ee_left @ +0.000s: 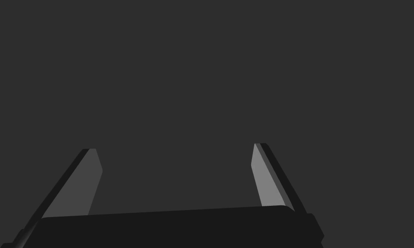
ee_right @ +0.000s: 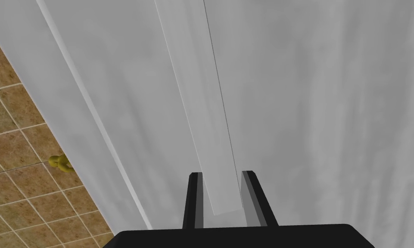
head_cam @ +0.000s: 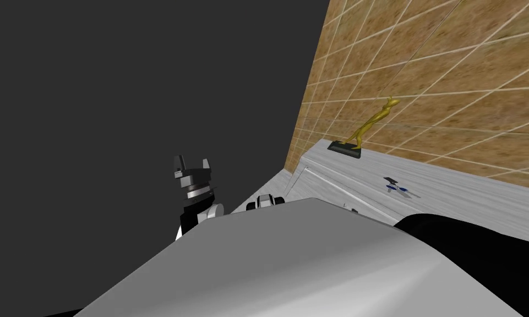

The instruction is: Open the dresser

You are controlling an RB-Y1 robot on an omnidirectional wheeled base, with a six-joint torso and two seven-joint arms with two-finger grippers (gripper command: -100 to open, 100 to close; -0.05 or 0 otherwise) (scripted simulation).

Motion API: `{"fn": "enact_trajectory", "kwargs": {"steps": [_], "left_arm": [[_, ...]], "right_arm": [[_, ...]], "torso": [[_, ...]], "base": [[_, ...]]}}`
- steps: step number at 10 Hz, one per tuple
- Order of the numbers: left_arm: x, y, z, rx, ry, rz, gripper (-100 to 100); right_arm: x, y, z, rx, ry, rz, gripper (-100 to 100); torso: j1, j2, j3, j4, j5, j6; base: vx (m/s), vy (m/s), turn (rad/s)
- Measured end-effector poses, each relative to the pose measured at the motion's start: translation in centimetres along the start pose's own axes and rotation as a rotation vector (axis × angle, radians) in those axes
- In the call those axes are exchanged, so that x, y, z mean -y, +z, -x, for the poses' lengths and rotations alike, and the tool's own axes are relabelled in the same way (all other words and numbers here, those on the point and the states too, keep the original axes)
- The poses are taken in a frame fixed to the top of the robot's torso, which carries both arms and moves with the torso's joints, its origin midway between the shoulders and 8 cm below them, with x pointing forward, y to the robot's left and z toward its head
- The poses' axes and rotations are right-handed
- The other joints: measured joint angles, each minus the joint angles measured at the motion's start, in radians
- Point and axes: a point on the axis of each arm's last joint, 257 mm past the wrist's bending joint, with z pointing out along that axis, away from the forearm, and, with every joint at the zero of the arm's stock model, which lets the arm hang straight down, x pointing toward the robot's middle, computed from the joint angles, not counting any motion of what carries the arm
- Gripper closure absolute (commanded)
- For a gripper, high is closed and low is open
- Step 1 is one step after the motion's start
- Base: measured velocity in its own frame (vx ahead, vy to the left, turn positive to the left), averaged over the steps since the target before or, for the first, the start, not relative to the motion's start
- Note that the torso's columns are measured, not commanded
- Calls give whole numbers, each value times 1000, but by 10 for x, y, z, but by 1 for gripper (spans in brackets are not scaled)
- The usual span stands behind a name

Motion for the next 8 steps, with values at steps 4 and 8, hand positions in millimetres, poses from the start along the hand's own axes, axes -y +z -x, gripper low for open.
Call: {"fn": "enact_trajectory", "kwargs": {"steps": [4, 8], "left_arm": [[0, 0, 0, 0, -1, 0, 0], [0, 0, 0, 0, -1, 0, 0]], "right_arm": [[1, -19, 9, 51, 1, 10, 100], [-1, -28, 7, 79, -1, 29, 100]], "torso": [[7, 3, 2, 1, 1, -3], [1, -2, -4, 0, 3, -3]], "base": [[18, 49, -84], [-78, 113, -16]]}}
